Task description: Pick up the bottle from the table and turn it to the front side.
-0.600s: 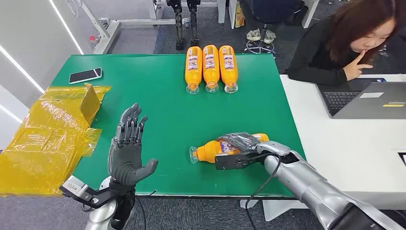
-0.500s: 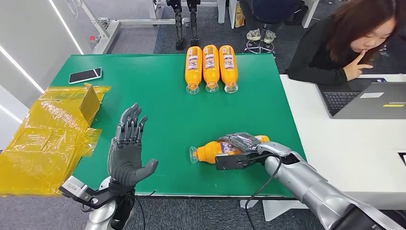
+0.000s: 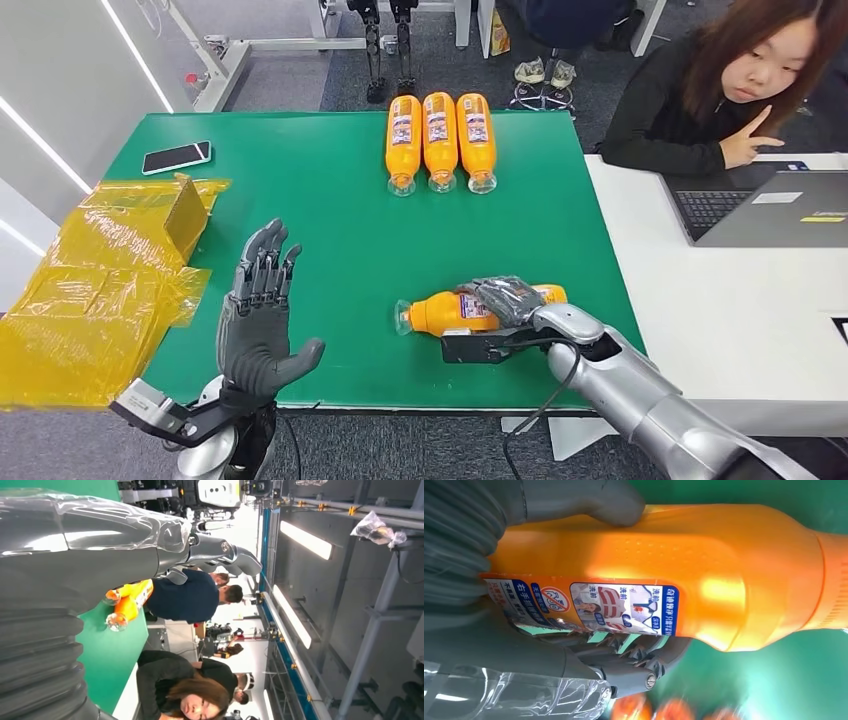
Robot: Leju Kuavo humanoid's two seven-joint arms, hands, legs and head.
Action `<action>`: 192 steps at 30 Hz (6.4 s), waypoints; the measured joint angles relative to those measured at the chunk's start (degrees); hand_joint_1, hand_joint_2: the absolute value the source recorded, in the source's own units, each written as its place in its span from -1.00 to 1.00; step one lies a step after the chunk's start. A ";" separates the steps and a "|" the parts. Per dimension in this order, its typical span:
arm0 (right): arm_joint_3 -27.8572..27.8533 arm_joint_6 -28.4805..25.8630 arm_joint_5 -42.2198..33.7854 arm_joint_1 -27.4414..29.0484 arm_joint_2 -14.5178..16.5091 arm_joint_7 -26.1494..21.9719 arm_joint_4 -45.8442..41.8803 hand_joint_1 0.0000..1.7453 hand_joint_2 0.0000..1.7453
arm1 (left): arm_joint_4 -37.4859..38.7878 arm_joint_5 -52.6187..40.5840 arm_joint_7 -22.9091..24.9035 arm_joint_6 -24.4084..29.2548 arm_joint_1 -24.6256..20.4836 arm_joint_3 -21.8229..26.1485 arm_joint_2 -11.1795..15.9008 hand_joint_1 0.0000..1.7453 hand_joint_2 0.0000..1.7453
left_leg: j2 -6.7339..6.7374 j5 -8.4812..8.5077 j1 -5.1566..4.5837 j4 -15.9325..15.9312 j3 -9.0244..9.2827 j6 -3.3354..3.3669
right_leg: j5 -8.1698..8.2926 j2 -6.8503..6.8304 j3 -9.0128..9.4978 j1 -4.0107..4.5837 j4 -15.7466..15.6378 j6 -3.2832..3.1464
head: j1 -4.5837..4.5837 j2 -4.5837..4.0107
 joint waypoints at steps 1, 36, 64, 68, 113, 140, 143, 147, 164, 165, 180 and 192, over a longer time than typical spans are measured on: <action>-1.07 -0.70 0.86 0.56 0.25 0.34 -1.53 1.00 1.00 | -0.32 -0.14 0.03 0.04 0.37 0.11 0.00 -1.00 1.00 | 0.00 0.00 0.00 0.00 -0.03 0.00 | 0.00 0.00 -0.05 0.00 0.01 0.00 | 0.00 0.00; -12.05 -22.37 12.69 23.56 2.09 -5.89 -34.38 1.00 1.00 | -3.24 -0.86 -0.50 -2.51 3.86 2.50 -0.32 -1.00 1.00 | -0.14 -0.03 0.00 -0.06 -0.27 -0.03 | -0.11 -0.09 -0.28 0.01 -0.03 -0.09 | 0.02 -0.01; -10.50 -26.82 6.72 29.92 8.83 -12.25 -35.21 1.00 1.00 | 3.97 5.49 -0.64 -5.67 -0.62 1.46 -2.27 -1.00 1.00 | -0.10 -0.04 0.01 -0.07 -0.31 -0.05 | -0.12 -0.08 -0.31 0.01 -0.01 -0.10 | 0.01 -0.01; -9.85 -26.17 4.37 30.49 10.60 -13.09 -34.21 1.00 1.00 | 3.69 6.09 -0.26 -6.23 -0.77 1.44 -2.69 -1.00 1.00 | -0.10 -0.04 0.01 -0.08 -0.32 -0.05 | -0.12 -0.08 -0.32 0.01 0.00 -0.10 | 0.02 0.00; -8.78 -25.61 -1.22 31.92 18.14 -20.49 -29.37 1.00 1.00 | -3.62 9.72 2.32 -7.57 3.39 -4.42 0.09 0.66 1.00 | -0.09 -0.04 0.01 -0.08 -0.33 -0.07 | -0.16 -0.07 -0.36 0.02 0.00 -0.13 | 0.01 0.00; -8.65 -29.14 -2.09 31.76 18.60 -20.58 -26.78 -1.00 1.00 | -3.88 -5.90 3.25 8.28 2.95 -4.25 0.77 0.82 1.00 | -0.10 -0.04 0.02 -0.08 -0.34 -0.07 | -0.16 -0.07 -0.36 0.02 0.00 -0.13 | 0.01 0.00; -8.64 -29.30 -2.05 31.75 18.61 -20.58 -26.67 -1.00 1.00 | -3.87 -9.49 3.37 11.46 2.32 -4.15 1.27 0.82 1.00 | -0.10 -0.04 0.02 -0.08 -0.34 -0.07 | -0.16 -0.07 -0.36 0.02 0.01 -0.13 | 0.02 0.00; -8.64 -29.33 -2.05 31.73 18.61 -20.58 -26.53 -1.00 1.00 | -3.87 -10.51 3.54 12.16 2.11 -4.14 1.60 0.90 1.00 | -0.09 -0.04 0.02 -0.08 -0.34 -0.07 | -0.16 -0.06 -0.37 0.02 0.01 -0.13 | 0.01 0.00; -7.12 -28.09 -7.06 29.78 18.61 -23.08 -24.62 -1.00 1.00 | 6.42 -56.82 17.07 38.56 -7.80 -1.26 9.53 0.96 1.00 | -0.12 0.02 0.06 -0.09 -0.33 -0.15 | -0.14 -0.08 -0.38 0.06 0.06 -0.18 | 0.02 0.00; -6.99 -28.01 -7.49 29.49 18.61 -23.31 -24.39 -1.00 1.00 | 8.39 -58.98 17.96 39.82 -8.78 -1.26 10.09 0.96 1.00 | -0.14 0.03 0.06 -0.09 -0.33 -0.15 | -0.14 -0.08 -0.38 0.06 0.06 -0.18 | 0.01 0.00; -5.54 -30.77 -11.61 28.84 17.91 -25.70 -20.87 -1.00 1.00 | 44.03 -72.74 25.03 49.34 -24.30 1.33 15.85 0.90 1.00 | -0.04 0.08 0.07 -0.09 -0.37 -0.22 | -0.11 0.02 -0.51 0.07 0.12 -0.22 | 0.02 0.00; -5.45 -32.89 -14.32 28.22 17.32 -27.15 -17.80 -1.00 1.00 | 55.36 -75.24 28.08 45.35 -29.19 1.57 17.91 0.70 1.00 | -0.01 0.08 0.07 -0.09 -0.42 -0.22 | -0.10 0.05 -0.57 0.07 0.13 -0.23 | 0.02 0.00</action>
